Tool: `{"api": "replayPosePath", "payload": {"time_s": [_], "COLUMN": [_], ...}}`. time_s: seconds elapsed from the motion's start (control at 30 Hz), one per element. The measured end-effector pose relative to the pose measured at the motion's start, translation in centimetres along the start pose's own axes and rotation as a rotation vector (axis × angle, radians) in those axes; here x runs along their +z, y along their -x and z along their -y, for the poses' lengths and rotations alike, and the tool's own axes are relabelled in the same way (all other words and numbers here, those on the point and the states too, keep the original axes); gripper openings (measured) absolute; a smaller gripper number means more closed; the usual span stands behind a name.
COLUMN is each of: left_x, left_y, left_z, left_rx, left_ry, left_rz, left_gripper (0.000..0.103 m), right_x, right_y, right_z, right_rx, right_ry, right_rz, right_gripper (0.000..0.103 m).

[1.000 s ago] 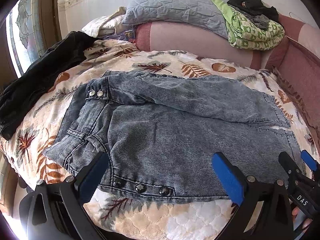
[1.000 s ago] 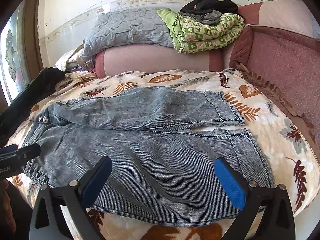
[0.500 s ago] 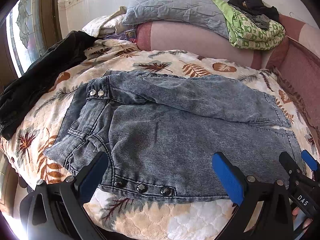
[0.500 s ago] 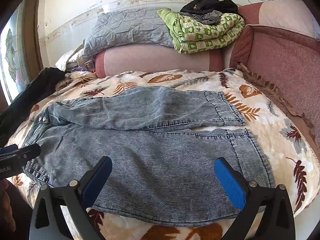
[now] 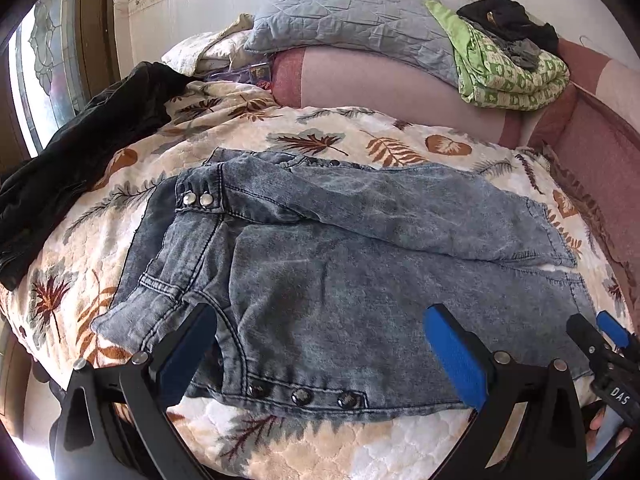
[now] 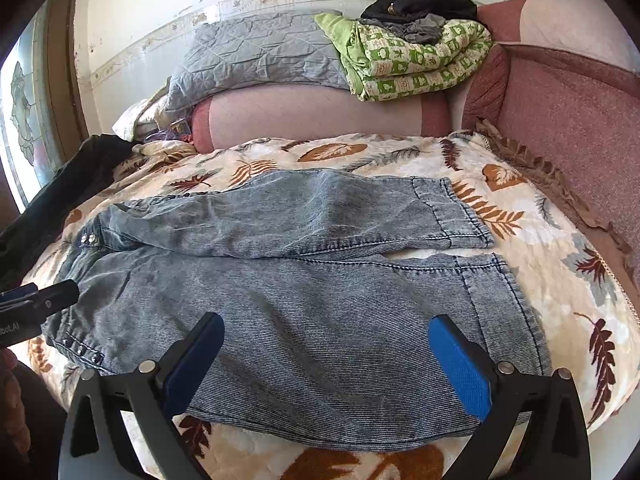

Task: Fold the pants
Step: 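Grasp the jeans waistband with the left tool while the right tool grasps a leg hem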

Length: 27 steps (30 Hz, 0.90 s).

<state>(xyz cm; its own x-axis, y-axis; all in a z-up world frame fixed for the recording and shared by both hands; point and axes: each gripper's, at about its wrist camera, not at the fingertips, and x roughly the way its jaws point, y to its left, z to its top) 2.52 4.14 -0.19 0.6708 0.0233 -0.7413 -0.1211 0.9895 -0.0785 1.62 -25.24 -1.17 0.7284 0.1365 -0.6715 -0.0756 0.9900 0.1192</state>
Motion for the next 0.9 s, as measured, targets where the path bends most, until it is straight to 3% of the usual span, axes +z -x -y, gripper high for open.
{"api": "replayPosePath", "payload": {"time_s": [0.07,0.23,0.3,0.4,0.63,0.83,0.9], "left_x": [2.0,7.5,9.4,11.6,15.6,18.4,18.9], "left_y": [-0.7,-3.1,-4.5,-7.4,-14.3,-18.2,-19.2], "left_z": [-1.9,-5.8,-7.2,-9.5,-13.5,-15.5,-16.2], "left_rx": [-0.011,0.067,0.089,0.047,-0.051,-0.067,-0.096], "left_ry": [0.039,0.040,0.020,0.056,0.158,0.197,0.227], "left_rz": [-0.017,-0.011,-0.022,-0.062,-0.165,-0.185,-0.199], "left_gripper": [0.103,0.103,0.103,0.103,0.103,0.098,0.081], "right_x": [1.6,7.4,9.9,13.2,17.6,19.2,19.2], "right_y": [0.0,-1.6,-3.5,-8.3,-19.0,-23.5,-24.5], "right_z": [1.7,7.6,10.5,14.5,19.9,20.1,19.9], "right_rx": [0.094,0.166,0.155,0.162,0.020,-0.038,-0.042], "right_ry": [-0.061,-0.201,-0.248,-0.322,-0.346,-0.293,-0.274], "right_rz": [-0.007,0.018,-0.054,-0.195,-0.380,-0.415,-0.431], "right_gripper": [0.103,0.103,0.103,0.103,0.071,0.071,0.071]}}
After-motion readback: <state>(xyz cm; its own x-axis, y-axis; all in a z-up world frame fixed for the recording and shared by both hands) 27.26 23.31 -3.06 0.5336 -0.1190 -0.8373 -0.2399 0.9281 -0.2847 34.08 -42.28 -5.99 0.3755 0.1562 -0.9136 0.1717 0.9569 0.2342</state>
